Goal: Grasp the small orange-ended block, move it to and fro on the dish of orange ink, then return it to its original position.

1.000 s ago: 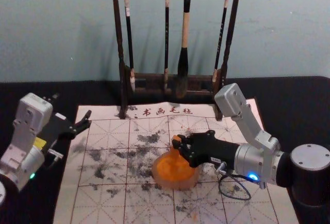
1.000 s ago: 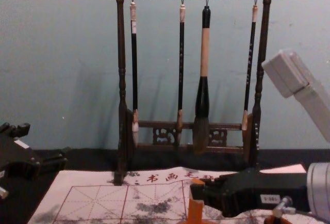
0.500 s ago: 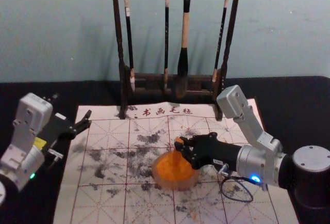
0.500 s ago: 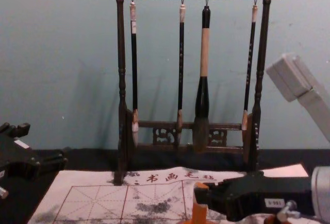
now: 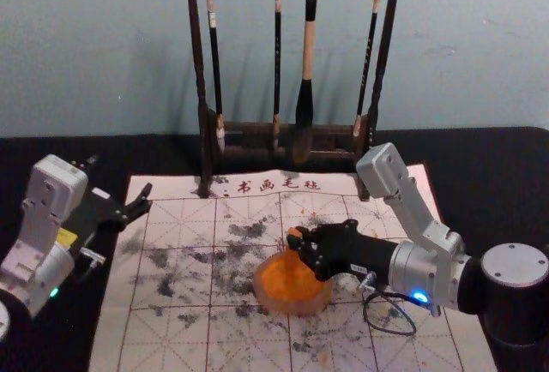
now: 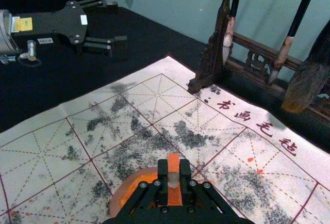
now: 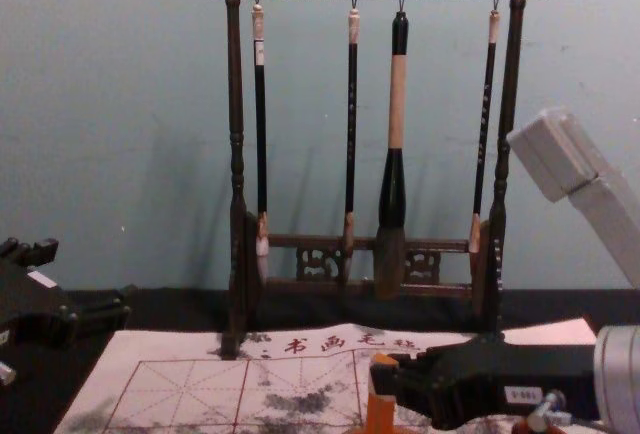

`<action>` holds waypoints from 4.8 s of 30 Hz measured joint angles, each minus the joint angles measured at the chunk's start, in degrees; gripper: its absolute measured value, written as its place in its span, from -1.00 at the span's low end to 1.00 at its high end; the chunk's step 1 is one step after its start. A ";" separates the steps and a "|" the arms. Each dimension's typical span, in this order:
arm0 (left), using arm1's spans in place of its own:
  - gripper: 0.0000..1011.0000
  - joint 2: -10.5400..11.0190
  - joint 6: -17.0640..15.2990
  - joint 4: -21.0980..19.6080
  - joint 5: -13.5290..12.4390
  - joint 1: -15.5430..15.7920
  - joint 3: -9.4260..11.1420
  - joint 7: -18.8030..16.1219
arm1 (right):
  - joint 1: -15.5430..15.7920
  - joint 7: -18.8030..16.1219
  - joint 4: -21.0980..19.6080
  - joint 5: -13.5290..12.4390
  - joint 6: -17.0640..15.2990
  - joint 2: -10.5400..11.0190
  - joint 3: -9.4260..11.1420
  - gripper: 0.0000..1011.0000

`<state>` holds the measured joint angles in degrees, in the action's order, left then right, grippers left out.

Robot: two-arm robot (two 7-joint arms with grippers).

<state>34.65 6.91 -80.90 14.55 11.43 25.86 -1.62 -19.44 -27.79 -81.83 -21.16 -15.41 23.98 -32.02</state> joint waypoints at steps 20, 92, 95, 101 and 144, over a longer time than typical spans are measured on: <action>1.00 0.00 0.00 0.00 0.00 0.00 0.00 0.00 | 0.21 0.22 0.16 1.20 -0.01 -0.12 0.24 -0.88; 1.00 0.00 0.00 0.00 0.00 0.00 0.00 0.00 | -0.32 -0.32 0.02 0.09 -0.84 -0.45 -1.41 -0.88; 1.00 0.00 0.00 0.00 0.00 0.00 0.00 0.00 | -0.34 -0.14 0.10 0.34 -0.81 -0.31 -1.14 -0.88; 1.00 0.00 0.00 0.00 0.00 0.00 0.00 0.00 | 0.00 0.34 -0.26 0.66 -0.94 0.28 -0.43 -0.88; 1.00 0.00 0.00 0.00 0.00 0.00 0.00 0.00 | 3.72 -1.54 -6.13 -1.10 -2.74 3.45 -0.47 -0.88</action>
<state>34.65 6.91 -80.90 14.55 11.43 25.86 -1.62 -15.72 -29.33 -87.96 -22.25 -18.15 27.43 -32.49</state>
